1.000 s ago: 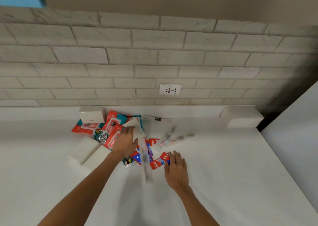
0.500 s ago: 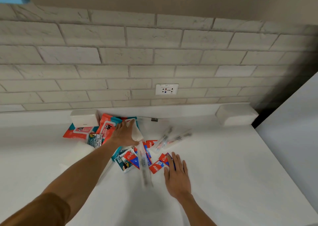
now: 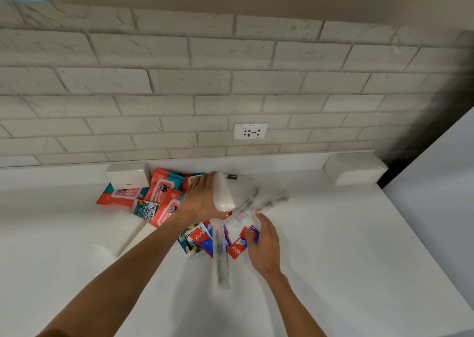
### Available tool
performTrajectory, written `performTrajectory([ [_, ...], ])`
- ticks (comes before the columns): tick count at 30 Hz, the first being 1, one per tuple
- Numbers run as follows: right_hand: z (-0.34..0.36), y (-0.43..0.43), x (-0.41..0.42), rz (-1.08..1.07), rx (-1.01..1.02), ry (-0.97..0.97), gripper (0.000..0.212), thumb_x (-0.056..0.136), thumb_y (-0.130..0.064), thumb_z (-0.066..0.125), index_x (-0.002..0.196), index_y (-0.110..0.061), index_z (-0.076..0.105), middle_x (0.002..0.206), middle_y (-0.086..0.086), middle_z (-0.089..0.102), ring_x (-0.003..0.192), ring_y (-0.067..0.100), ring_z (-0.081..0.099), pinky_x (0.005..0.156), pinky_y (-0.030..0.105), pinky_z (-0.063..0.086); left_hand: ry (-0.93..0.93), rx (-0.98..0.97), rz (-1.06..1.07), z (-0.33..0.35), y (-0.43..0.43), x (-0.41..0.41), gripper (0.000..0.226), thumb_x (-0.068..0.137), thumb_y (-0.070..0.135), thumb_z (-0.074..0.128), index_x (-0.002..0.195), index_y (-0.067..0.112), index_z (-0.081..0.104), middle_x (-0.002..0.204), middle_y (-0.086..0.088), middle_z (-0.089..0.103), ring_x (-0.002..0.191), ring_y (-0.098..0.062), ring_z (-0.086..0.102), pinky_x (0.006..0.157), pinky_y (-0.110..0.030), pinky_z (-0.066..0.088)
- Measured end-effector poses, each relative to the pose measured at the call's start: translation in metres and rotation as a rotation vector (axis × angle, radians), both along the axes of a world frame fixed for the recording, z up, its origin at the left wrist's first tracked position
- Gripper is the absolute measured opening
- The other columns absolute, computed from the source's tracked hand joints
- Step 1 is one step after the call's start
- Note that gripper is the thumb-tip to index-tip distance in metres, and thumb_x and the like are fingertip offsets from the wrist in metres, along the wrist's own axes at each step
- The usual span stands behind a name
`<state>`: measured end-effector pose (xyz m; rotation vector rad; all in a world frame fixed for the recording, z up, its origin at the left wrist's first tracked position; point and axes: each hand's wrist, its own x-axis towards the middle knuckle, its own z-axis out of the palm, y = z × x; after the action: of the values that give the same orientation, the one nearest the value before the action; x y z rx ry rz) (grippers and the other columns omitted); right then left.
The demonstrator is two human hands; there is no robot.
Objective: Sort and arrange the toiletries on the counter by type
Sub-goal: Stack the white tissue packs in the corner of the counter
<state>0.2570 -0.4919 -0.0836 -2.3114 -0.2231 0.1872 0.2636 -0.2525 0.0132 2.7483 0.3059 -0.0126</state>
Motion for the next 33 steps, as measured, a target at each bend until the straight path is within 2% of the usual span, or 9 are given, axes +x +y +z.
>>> performTrajectory([
  [4, 0.051, 0.021, 0.000, -0.075, 0.452, 0.235, 0.053, 0.099, -0.064, 0.055, 0.144, -0.037, 0.053, 0.136, -0.009, 0.067, 0.112, 0.011, 0.071, 0.092, 0.031, 0.063, -0.089, -0.050, -0.057, 0.007, -0.025, -0.012, 0.130, 0.051, 0.073, 0.084, 0.154, 0.026, 0.019, 0.151, -0.001, 0.039, 0.138, -0.029, 0.040, 0.113, -0.048, 0.040],
  [7, 0.063, 0.022, 0.001, -0.096, 0.636, 0.351, 0.050, 0.097, -0.054, 0.071, 0.142, -0.040, 0.055, 0.128, -0.011, 0.070, 0.106, 0.012, 0.074, 0.080, 0.026, 0.063, -0.140, -0.066, -0.115, 0.007, -0.048, -0.024, 0.125, 0.052, 0.069, 0.086, 0.152, 0.026, 0.025, 0.147, 0.000, 0.044, 0.131, -0.024, 0.047, 0.107, -0.043, 0.046],
  [12, 0.048, -0.003, -0.005, -0.087, 0.589, 0.345, 0.059, 0.089, -0.032, 0.087, 0.141, -0.035, 0.061, 0.126, -0.008, 0.073, 0.112, 0.014, 0.072, 0.086, 0.028, 0.065, -0.058, -0.306, -0.113, -0.009, -0.059, -0.042, 0.123, 0.048, 0.067, 0.092, 0.150, 0.036, 0.029, 0.141, 0.011, 0.043, 0.125, -0.011, 0.044, 0.106, -0.033, 0.046],
  [15, 0.047, -0.030, -0.013, -0.064, 0.434, 0.217, 0.050, 0.088, -0.023, 0.083, 0.134, -0.035, 0.067, 0.122, -0.017, 0.072, 0.110, 0.007, 0.069, 0.088, 0.024, 0.061, 0.043, -0.558, -0.008, -0.016, -0.067, -0.049, 0.099, 0.061, 0.062, 0.090, 0.144, 0.041, 0.039, 0.132, 0.016, 0.050, 0.118, -0.010, 0.053, 0.095, -0.026, 0.053],
  [18, 0.048, -0.053, -0.023, -0.025, 0.299, 0.098, 0.051, 0.086, -0.015, 0.078, 0.131, -0.036, 0.066, 0.118, -0.023, 0.070, 0.107, -0.006, 0.065, 0.089, 0.019, 0.056, 0.048, -0.752, 0.060, -0.025, -0.082, -0.058, 0.068, 0.083, 0.061, 0.074, 0.142, 0.038, 0.050, 0.130, 0.012, 0.059, 0.117, -0.012, 0.060, 0.083, -0.018, 0.054],
  [22, 0.044, -0.071, -0.036, 0.042, 0.182, -0.008, 0.059, 0.081, -0.008, 0.076, 0.135, -0.029, 0.065, 0.124, -0.018, 0.065, 0.110, -0.019, 0.055, 0.089, 0.001, 0.042, 0.033, -0.890, 0.110, -0.036, -0.111, -0.067, 0.048, 0.092, 0.051, 0.070, 0.135, 0.035, 0.060, 0.125, 0.007, 0.064, 0.113, -0.015, 0.064, 0.089, -0.028, 0.060],
  [25, 0.039, -0.092, -0.053, 0.064, 0.142, -0.026, 0.062, 0.079, -0.007, 0.075, 0.133, -0.035, 0.064, 0.128, -0.017, 0.063, 0.114, -0.011, 0.057, 0.095, 0.009, 0.047, 0.042, -0.914, 0.092, -0.053, -0.133, -0.077, 0.039, 0.089, 0.048, 0.075, 0.125, 0.036, 0.063, 0.120, 0.007, 0.068, 0.111, -0.017, 0.066, 0.093, -0.035, 0.060],
  [28, 0.032, -0.116, -0.072, 0.091, 0.105, -0.039, 0.066, 0.078, -0.004, 0.074, 0.133, -0.038, 0.061, 0.129, -0.019, 0.059, 0.118, -0.001, 0.058, 0.098, 0.017, 0.051, 0.042, -0.891, 0.070, -0.059, -0.153, -0.092, 0.038, 0.088, 0.044, 0.078, 0.120, 0.032, 0.063, 0.114, 0.008, 0.069, 0.107, -0.012, 0.066, 0.089, -0.023, 0.058],
  [33, 0.017, -0.157, -0.096, 0.082, 0.004, -0.114, 0.068, 0.080, -0.003, 0.073, 0.131, -0.045, 0.057, 0.140, -0.025, 0.051, 0.129, 0.004, 0.049, 0.105, 0.022, 0.046, 0.033, -0.939, -0.042, -0.069, -0.187, -0.110, 0.040, 0.081, 0.038, 0.087, 0.115, 0.027, 0.066, 0.110, 0.008, 0.073, 0.102, -0.013, 0.070, 0.083, -0.021, 0.058],
])
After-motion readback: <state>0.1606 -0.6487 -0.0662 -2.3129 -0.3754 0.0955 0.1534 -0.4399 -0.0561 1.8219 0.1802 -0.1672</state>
